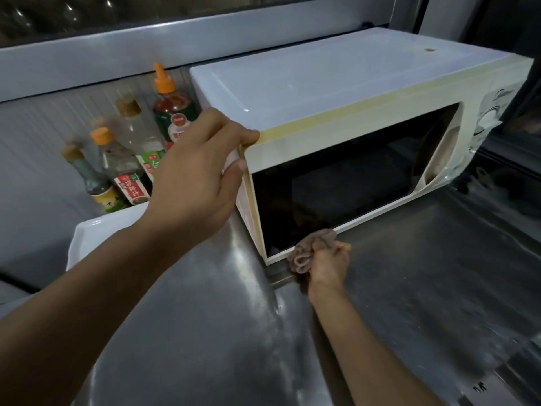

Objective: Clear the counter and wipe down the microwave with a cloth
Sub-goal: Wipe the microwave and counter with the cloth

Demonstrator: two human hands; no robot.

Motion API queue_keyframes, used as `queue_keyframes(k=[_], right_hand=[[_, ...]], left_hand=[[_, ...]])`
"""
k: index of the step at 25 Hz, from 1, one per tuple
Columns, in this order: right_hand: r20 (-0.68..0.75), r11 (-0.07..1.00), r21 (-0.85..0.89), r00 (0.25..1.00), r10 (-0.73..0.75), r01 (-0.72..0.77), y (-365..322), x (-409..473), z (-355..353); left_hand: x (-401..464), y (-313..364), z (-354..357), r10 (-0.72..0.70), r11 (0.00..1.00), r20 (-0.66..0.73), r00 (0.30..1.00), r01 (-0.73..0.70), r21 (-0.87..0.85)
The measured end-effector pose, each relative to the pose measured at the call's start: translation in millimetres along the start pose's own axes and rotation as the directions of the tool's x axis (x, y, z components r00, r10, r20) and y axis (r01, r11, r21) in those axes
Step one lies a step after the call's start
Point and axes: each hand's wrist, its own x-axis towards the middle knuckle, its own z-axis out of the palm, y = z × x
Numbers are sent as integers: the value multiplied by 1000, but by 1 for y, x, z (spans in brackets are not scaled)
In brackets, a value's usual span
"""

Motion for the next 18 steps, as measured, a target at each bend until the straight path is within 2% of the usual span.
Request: queue_keyframes(k=[4,8,13,15,17,18], right_hand=[[23,998,21,998,57,-58,20,-37,14],[115,986,77,984,138,-147,27,-61,26],[58,978,-185,992,110,-97,10,-80,32],[62,956,-294,998,16,3,8,-89,24],[87,919,-323,974,-208,225,17,-97,11],[116,873,-328,933,-341,360,21,-100,6]], left_hand=[[1,-6,-8,46,998,58,997,-43,-40],[4,-8,-14,47,997,91,995,-42,-64],[7,-10,-19,59,995,151,987,-47,-82],[8,-11,-20,50,996,167,985,-37,-79],[9,-13,-21,55,995,182,982,-39,-86],[9,-15,-21,58,995,185,981,-41,-92]])
